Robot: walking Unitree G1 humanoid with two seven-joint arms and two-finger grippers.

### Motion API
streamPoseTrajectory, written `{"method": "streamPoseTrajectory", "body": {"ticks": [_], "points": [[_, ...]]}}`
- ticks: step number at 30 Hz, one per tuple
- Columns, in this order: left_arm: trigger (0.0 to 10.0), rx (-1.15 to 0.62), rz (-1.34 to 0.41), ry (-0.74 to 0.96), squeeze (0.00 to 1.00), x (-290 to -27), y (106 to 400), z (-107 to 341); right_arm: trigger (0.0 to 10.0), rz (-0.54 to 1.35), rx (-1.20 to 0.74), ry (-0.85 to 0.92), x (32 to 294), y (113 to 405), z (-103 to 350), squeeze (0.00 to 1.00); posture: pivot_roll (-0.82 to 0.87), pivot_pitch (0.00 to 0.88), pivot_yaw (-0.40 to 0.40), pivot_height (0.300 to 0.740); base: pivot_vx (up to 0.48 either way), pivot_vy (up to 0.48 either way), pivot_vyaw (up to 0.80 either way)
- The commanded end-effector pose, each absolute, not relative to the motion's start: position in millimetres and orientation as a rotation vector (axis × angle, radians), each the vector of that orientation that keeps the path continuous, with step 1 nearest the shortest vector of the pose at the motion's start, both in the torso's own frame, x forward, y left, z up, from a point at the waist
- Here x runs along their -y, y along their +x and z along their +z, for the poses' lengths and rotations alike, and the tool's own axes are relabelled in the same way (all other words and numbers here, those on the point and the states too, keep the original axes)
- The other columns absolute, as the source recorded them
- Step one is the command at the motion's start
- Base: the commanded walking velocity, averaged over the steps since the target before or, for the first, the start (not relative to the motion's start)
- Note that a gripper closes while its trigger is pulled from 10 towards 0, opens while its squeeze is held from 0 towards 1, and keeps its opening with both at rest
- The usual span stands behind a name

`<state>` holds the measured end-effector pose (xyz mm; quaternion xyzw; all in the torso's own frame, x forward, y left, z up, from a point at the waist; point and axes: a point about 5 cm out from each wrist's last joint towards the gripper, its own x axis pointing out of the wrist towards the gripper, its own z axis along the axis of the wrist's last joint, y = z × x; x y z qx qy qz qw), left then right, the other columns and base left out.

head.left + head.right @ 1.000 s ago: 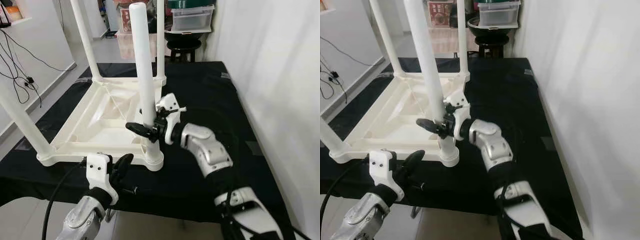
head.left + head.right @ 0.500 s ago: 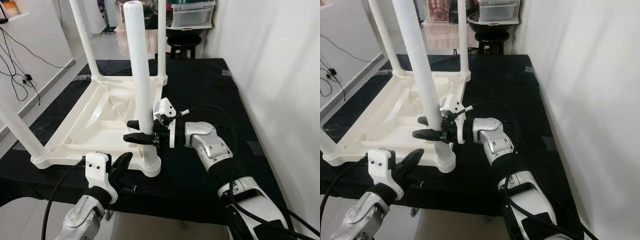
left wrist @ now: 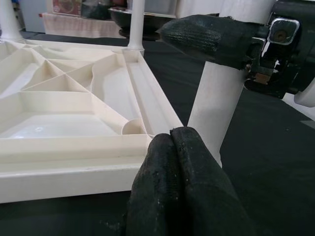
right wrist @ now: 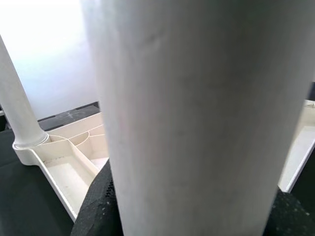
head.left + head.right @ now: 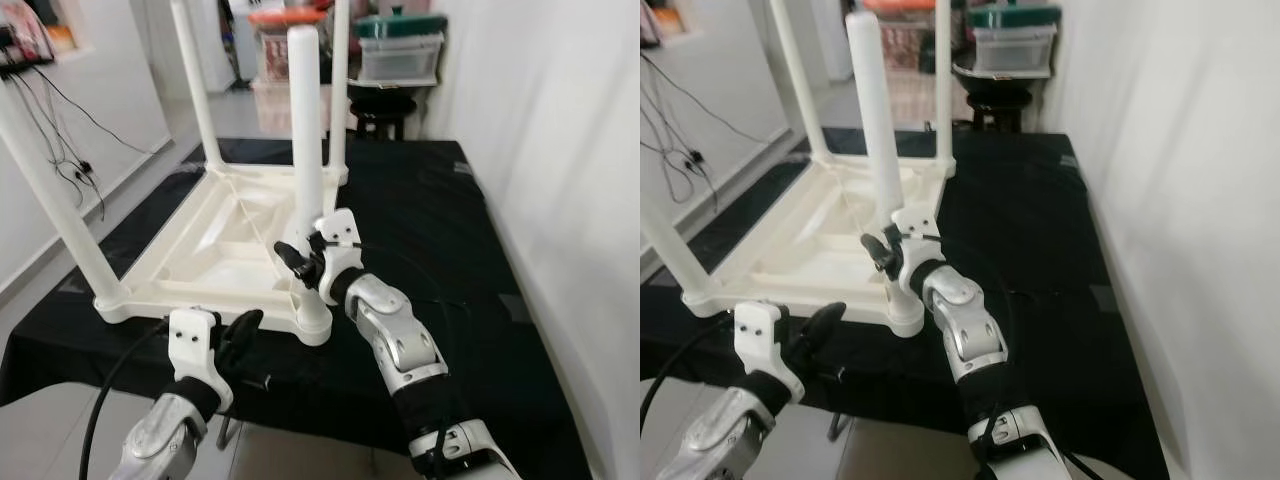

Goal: Building children table

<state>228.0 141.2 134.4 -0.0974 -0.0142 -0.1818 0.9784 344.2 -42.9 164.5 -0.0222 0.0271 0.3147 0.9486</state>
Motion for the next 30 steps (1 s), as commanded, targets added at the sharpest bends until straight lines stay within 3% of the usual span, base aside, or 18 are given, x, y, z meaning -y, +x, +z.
{"method": "streamPoseTrajectory", "body": {"ticks": [1,2,3,4,5,6,11,16,17,24,25,27,28,30], "points": [[10.0,0.016,-0.370,-0.193,0.00,-140,230,132,0.0,0.631,-0.228,-0.043,45,337,130,0.00,-0.01,0.013,0.020,0.740,0.000,0.000,0.00],[10.0,0.018,-0.365,-0.193,0.00,-140,230,132,7.1,0.640,-0.232,-0.041,41,335,131,0.00,-0.01,0.012,0.021,0.740,0.000,0.000,0.00],[10.0,0.018,-0.365,-0.193,0.00,-140,230,132,7.1,0.640,-0.232,-0.041,41,335,131,0.00,-0.01,0.012,0.021,0.740,0.000,0.000,0.00],[10.0,0.019,-0.363,-0.193,0.00,-140,229,132,10.0,0.662,-0.233,-0.027,37,334,132,0.00,-0.01,0.012,0.023,0.740,0.000,0.000,0.00],[10.0,0.019,-0.361,-0.193,0.00,-140,229,132,10.0,0.678,-0.232,-0.017,35,332,133,0.00,-0.01,0.011,0.023,0.740,0.000,0.000,0.00],[10.0,0.018,-0.362,-0.194,0.00,-140,229,131,10.0,0.709,-0.220,0.000,31,330,137,1.00,-0.02,0.010,0.027,0.740,0.000,0.000,0.00],[10.0,0.015,-0.368,-0.196,0.00,-140,229,131,10.0,0.837,-0.152,0.048,24,330,154,1.00,-0.02,0.005,0.029,0.740,0.000,0.000,0.00],[10.0,0.016,-0.368,-0.195,0.00,-141,231,131,10.0,1.121,-0.015,0.032,30,339,184,1.00,-0.01,0.001,0.025,0.740,0.000,0.000,0.00],[10.0,0.017,-0.367,-0.195,0.00,-142,231,131,10.0,1.187,-0.002,0.000,31,339,188,0.00,-0.01,0.001,0.024,0.740,0.000,0.000,0.00],[10.0,0.016,-0.366,-0.195,0.00,-143,231,131,10.0,1.476,-0.005,-0.085,37,336,194,0.00,0.00,0.000,0.025,0.740,0.000,0.000,0.00],[10.0,0.016,-0.366,-0.195,0.00,-142,231,131,9.1,1.509,-0.028,-0.073,38,338,192,0.00,0.00,0.000,0.024,0.740,0.000,0.000,0.00],[10.0,0.016,-0.366,-0.195,0.00,-142,232,131,9.1,1.518,-0.037,-0.066,38,340,191,0.00,0.00,0.000,0.024,0.740,0.000,0.000,0.00],[10.0,0.016,-0.366,-0.196,0.00,-142,232,131,0.0,1.511,-0.048,-0.064,38,342,189,0.00,0.00,0.000,0.023,0.740,0.000,0.000,0.00],[10.0,0.016,-0.366,-0.197,0.00,-141,232,131,0.0,1.493,-0.063,-0.063,39,346,184,0.00,0.00,0.000,0.022,0.740,0.000,0.000,0.00]]}}
